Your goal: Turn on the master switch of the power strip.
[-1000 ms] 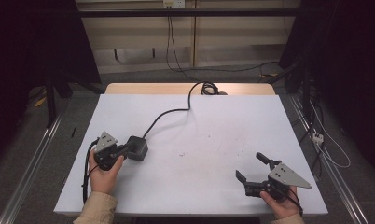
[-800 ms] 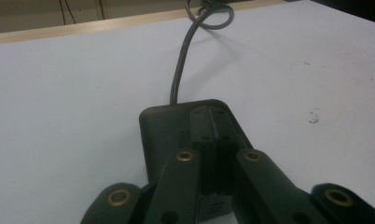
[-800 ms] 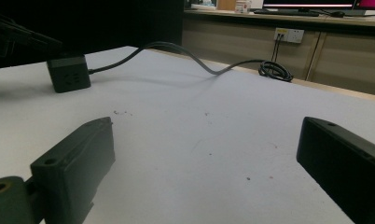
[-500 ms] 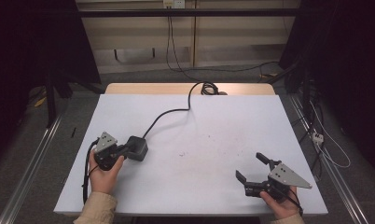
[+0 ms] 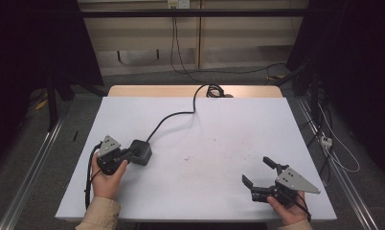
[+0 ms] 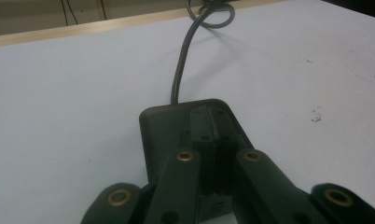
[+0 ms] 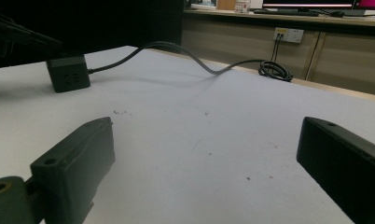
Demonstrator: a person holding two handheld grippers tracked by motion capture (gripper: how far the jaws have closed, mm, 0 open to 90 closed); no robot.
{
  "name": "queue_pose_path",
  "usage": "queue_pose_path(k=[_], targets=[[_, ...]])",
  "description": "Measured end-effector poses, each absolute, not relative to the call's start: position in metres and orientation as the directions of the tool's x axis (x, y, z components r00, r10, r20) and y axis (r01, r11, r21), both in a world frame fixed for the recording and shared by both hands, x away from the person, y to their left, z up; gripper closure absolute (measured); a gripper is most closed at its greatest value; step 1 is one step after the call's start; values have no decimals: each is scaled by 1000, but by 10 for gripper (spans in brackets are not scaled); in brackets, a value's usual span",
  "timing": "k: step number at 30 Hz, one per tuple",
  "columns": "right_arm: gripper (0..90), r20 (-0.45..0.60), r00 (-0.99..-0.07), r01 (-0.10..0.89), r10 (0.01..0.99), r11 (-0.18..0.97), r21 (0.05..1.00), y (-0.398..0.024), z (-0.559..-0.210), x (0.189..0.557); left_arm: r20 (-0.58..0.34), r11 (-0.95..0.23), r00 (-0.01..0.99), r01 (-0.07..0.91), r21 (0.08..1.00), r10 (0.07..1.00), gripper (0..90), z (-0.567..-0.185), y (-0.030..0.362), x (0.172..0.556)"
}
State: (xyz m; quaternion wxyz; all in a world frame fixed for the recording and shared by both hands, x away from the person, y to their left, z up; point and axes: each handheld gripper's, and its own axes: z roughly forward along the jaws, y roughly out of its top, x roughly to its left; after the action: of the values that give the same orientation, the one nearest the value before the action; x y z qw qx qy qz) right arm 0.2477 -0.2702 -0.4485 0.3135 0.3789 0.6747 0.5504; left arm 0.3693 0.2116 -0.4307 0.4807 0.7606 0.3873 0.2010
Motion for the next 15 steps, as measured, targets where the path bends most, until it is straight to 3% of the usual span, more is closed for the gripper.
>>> queue_pose_path(k=[15], targets=[[35, -4, -513, 167, 858, 105, 980, -270, -449, 248, -62, -241, 616, 397, 885, 786, 900, -431, 209, 369]])
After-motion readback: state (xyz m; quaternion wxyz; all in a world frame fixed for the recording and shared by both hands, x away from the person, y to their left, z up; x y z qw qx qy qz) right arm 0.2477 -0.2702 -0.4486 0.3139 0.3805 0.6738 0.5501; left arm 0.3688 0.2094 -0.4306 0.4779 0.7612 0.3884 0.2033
